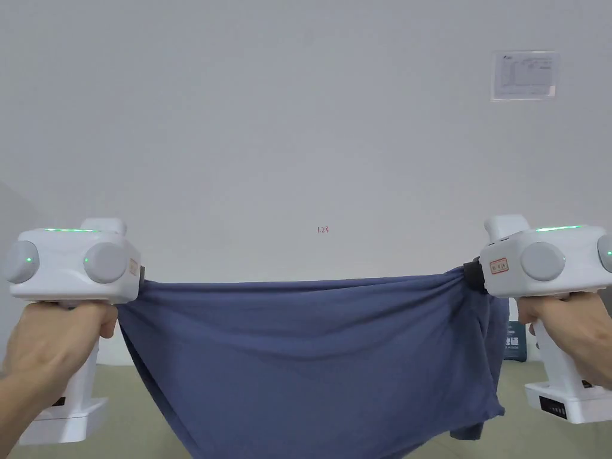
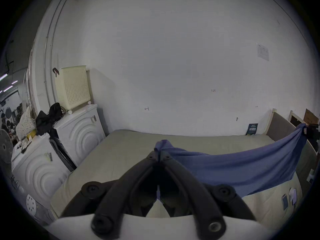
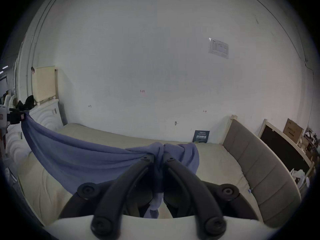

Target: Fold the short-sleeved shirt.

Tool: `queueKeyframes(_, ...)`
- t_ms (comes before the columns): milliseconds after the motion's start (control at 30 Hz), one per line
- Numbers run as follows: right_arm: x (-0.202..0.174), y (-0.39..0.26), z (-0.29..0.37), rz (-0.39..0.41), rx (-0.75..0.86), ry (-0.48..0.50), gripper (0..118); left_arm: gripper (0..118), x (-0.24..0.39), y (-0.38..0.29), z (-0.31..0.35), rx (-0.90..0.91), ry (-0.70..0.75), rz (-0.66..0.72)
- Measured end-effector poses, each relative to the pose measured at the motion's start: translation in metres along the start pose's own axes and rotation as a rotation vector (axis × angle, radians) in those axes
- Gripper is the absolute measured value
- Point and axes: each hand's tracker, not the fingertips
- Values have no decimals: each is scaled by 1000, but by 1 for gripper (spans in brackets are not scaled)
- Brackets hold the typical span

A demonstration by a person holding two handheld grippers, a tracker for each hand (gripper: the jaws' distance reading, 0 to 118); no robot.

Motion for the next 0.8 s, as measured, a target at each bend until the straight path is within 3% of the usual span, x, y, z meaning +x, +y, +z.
queueKeyframes(233, -4, -40, -54, 17, -48, -16, 11, 0, 19, -44, -56, -67, 14, -63)
queueKeyframes(400, -3, -122, -69, -12, -169, -19, 11, 0, 29, -122, -71, -161, -25, -73)
queueKeyframes(500, -3, -184, -54, 22, -231, -4, 11, 0, 29, -181, -66, -241, -50, -96)
queueKeyframes(600, 0, -248, -24, -26, -294, 16, 11, 0, 21, -244, -45, -301, -72, -98)
queueKeyframes(733, -1, -326, 34, -15, -413, 59, 11, 0, 2, -322, 3, -384, -96, -109)
queueKeyframes(800, -1, -357, 62, -47, -443, 58, 11, 0, -8, -351, 25, -423, -109, -100)
